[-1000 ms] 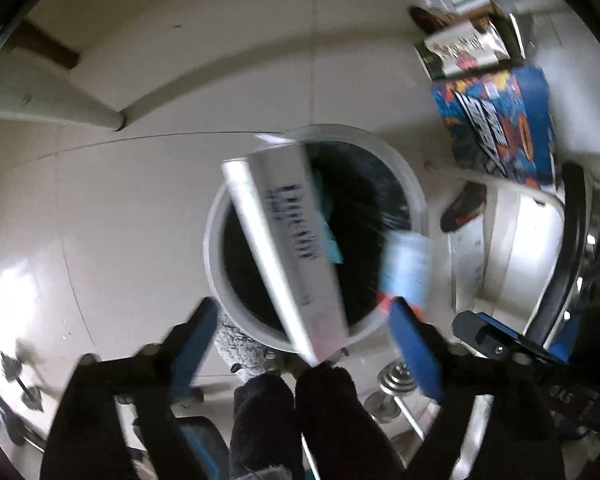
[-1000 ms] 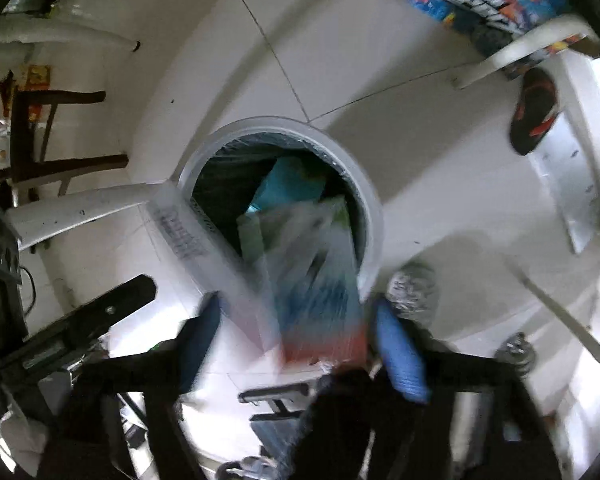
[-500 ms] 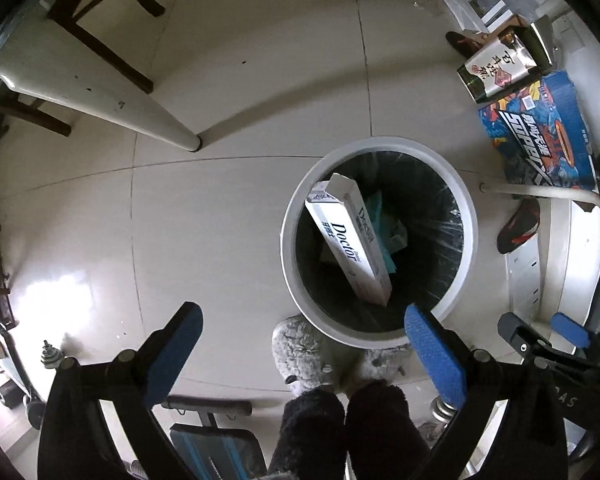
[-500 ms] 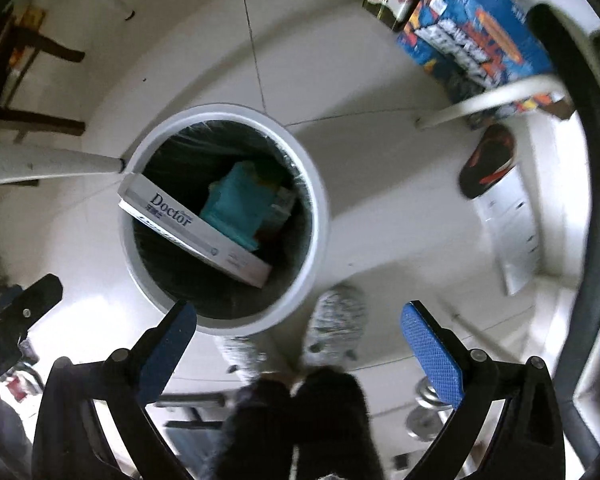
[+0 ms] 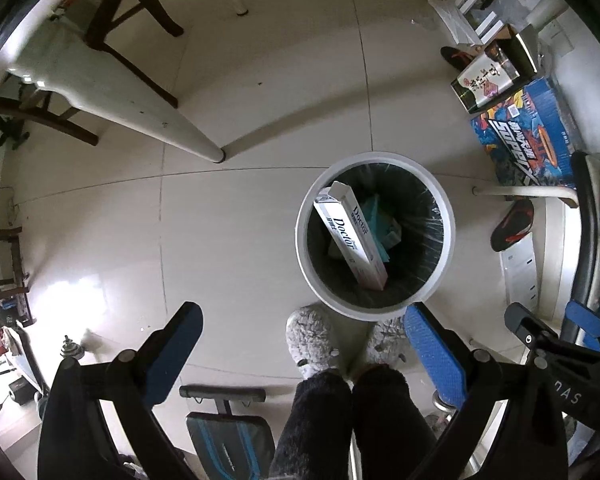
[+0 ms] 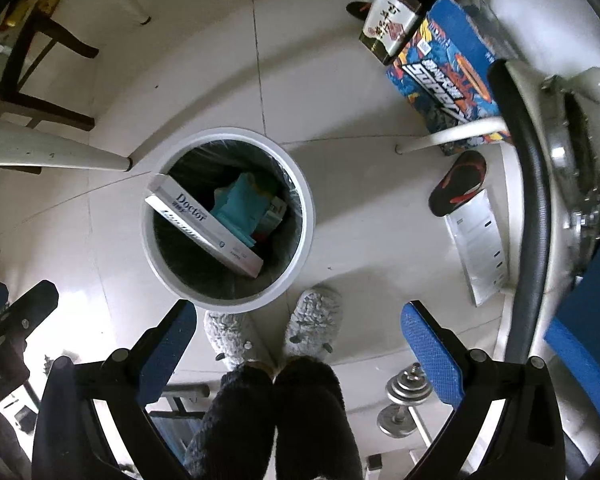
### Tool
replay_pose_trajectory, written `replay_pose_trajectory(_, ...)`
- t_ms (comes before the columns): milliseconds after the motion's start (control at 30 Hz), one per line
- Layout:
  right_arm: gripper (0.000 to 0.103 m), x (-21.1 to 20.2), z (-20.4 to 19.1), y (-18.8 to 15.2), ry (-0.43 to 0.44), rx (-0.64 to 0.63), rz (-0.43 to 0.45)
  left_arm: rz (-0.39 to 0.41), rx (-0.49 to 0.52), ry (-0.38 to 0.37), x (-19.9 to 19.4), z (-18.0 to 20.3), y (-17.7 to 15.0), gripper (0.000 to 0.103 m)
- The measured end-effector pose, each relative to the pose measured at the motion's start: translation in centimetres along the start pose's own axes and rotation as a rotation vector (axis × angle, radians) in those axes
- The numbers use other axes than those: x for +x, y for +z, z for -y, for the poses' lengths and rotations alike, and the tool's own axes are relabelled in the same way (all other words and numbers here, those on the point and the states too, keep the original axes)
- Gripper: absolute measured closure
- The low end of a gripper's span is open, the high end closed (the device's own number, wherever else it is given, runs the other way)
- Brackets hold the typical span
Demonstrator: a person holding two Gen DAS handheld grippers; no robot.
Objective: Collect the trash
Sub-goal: 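Withdraw both tools from the bin back toward the table, then grasp the clear blister pack with the left tool while the right tool grasps the striped medicine box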
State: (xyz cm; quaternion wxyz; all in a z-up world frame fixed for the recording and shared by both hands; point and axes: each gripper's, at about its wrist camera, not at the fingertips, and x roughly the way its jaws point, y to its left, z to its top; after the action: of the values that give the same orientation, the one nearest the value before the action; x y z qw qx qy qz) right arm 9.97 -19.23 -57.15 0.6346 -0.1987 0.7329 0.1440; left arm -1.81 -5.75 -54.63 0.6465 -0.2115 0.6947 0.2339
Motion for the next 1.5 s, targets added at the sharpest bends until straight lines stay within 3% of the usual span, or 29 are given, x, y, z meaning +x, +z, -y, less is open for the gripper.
replay_pose_trajectory(300, 0.0, -9.7, -0.9, -2.2, 0.018, -0.023, 0.013, 0.007, -0.025, -0.01, -9.7, -1.5, -2.0, 0.0)
replay_pose_trajectory(533, 0.0, -21.2, -1.1, -3.0, 0.096, 0.024, 0.045, 0.128, -0.04, 0.017, -20.4, -3.1, -1.5, 0.0)
replay_pose_trajectory(667, 0.0, -27.6, -0.8, -0.9, 0.152, 0.074, 0.089, 0.192, -0.067, 0.038, -24.3, -3.4, 1.0, 0.0)
replay_pose_trajectory(833, 0.0, -34.5, 0.4, 5.6, 0.12, -0.01, 0.143, 0.255, -0.062, 0.104, -27.2, -1.4, 5.1, 0.0)
replay_pose_trajectory(1067, 0.0, -39.8, 2.1, 20.0, -0.104, -0.307, 0.167, 0.266, -0.095, 0.146, -28.5, 3.4, 14.4, 0.0)
replay_pose_trajectory(1300, 0.0, -37.1, 1.8, 35.2, -0.272, -0.658, 0.068, 0.151, -0.195, 0.16, -26.0, 7.2, 23.9, 0.0)
replay_pose_trajectory(1367, 0.0, -35.5, 1.3, 38.6, -0.278, -0.75, 0.01, 0.118, -0.215, 0.16, -25.1, 7.8, 25.3, 0.0)
replay_pose_trajectory(1500, 0.0, -32.5, -0.1, 41.7, -0.269, -0.91, -0.088, 0.075, -0.252, 0.157, -24.3, 8.5, 27.5, 0.0)
